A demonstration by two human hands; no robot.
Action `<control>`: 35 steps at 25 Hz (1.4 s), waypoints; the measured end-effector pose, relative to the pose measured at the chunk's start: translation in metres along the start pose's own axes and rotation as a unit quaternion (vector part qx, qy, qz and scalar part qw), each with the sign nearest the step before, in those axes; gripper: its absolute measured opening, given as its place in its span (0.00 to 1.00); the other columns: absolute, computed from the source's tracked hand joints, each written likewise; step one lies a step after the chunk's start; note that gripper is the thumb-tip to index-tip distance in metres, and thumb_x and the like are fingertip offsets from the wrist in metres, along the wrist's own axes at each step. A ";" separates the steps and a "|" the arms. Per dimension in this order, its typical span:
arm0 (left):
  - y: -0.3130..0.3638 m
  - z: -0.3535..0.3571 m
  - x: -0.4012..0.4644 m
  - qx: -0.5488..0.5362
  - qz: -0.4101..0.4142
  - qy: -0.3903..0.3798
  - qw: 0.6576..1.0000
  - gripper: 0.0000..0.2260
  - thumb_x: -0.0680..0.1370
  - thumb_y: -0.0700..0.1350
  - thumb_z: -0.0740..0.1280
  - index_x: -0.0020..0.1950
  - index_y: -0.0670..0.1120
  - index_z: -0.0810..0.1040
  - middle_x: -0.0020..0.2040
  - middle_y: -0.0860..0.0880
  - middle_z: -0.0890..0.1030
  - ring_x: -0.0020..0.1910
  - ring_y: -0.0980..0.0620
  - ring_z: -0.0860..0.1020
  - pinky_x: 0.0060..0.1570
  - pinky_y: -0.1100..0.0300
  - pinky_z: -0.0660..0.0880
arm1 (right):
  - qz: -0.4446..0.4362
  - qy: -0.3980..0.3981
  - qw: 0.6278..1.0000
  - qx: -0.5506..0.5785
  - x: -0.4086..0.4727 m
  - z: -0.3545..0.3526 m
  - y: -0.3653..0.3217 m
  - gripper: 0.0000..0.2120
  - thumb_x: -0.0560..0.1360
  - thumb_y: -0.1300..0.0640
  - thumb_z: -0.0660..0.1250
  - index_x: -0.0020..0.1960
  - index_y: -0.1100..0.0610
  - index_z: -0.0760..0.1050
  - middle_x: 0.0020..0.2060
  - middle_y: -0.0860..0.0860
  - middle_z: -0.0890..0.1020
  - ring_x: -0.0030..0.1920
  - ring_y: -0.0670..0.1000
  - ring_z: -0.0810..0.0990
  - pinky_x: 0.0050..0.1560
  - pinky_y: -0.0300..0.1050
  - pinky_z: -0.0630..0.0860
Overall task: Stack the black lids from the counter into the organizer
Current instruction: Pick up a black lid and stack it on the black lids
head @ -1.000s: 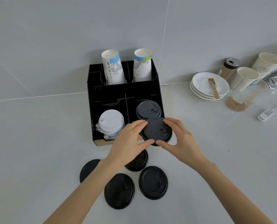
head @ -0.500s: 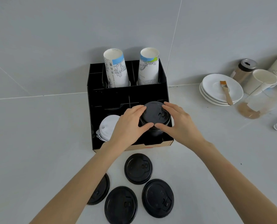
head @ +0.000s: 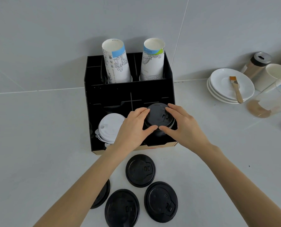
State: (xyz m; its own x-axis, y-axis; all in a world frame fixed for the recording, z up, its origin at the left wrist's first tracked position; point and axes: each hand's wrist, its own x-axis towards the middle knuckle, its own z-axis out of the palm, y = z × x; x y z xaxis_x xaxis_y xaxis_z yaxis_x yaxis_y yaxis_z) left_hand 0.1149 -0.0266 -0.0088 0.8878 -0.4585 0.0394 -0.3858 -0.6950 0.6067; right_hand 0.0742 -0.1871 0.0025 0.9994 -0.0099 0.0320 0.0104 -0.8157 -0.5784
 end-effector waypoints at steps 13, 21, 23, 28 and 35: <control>0.001 0.002 0.003 0.045 0.027 -0.004 0.999 0.26 0.73 0.51 0.65 0.68 0.43 0.62 0.68 0.45 0.68 0.64 0.46 0.66 0.63 0.51 0.66 | 0.021 0.032 0.999 -0.023 -0.007 0.013 0.004 0.28 0.72 0.51 0.66 0.67 0.60 0.62 0.69 0.56 0.66 0.68 0.55 0.61 0.64 0.50 0.66; 0.002 -0.003 -0.001 0.040 0.017 -0.016 0.999 0.26 0.74 0.50 0.64 0.69 0.44 0.60 0.71 0.46 0.64 0.66 0.46 0.64 0.63 0.50 0.65 | 0.018 0.054 0.998 -0.009 -0.016 0.014 0.000 0.28 0.72 0.52 0.66 0.68 0.55 0.60 0.71 0.54 0.62 0.69 0.53 0.58 0.64 0.47 0.65; 0.000 -0.009 -0.010 0.030 0.016 -0.006 0.999 0.26 0.74 0.50 0.64 0.69 0.45 0.60 0.70 0.46 0.64 0.67 0.47 0.64 0.64 0.52 0.65 | 0.006 0.077 0.997 0.018 -0.023 0.012 -0.006 0.26 0.72 0.53 0.66 0.67 0.53 0.61 0.70 0.52 0.63 0.68 0.52 0.60 0.61 0.43 0.64; -0.011 -0.015 -0.053 -0.025 0.015 -0.012 1.000 0.21 0.74 0.48 0.64 0.66 0.48 0.64 0.63 0.49 0.71 0.60 0.52 0.70 0.57 0.60 0.66 | -0.038 0.084 0.995 0.044 -0.056 0.023 -0.021 0.22 0.72 0.56 0.66 0.64 0.54 0.66 0.65 0.51 0.70 0.65 0.49 0.68 0.57 0.38 0.65; -0.032 0.002 -0.105 -0.027 -0.012 -0.083 0.996 0.21 0.74 0.50 0.63 0.66 0.51 0.64 0.65 0.52 0.69 0.62 0.55 0.68 0.57 0.66 0.62 | -0.018 -0.025 0.998 0.054 -0.098 0.065 -0.019 0.23 0.73 0.52 0.64 0.66 0.52 0.64 0.66 0.48 0.68 0.65 0.47 0.67 0.62 0.42 0.68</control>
State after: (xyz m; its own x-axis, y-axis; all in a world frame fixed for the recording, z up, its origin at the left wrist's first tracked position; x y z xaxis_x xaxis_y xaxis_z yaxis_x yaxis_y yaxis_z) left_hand 0.0338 0.0427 -0.0343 0.8411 -0.5306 -0.1047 -0.3475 -0.6785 0.6472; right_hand -0.0215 -0.1330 -0.0431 0.9987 0.0486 0.0151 0.0464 -0.7485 -0.6615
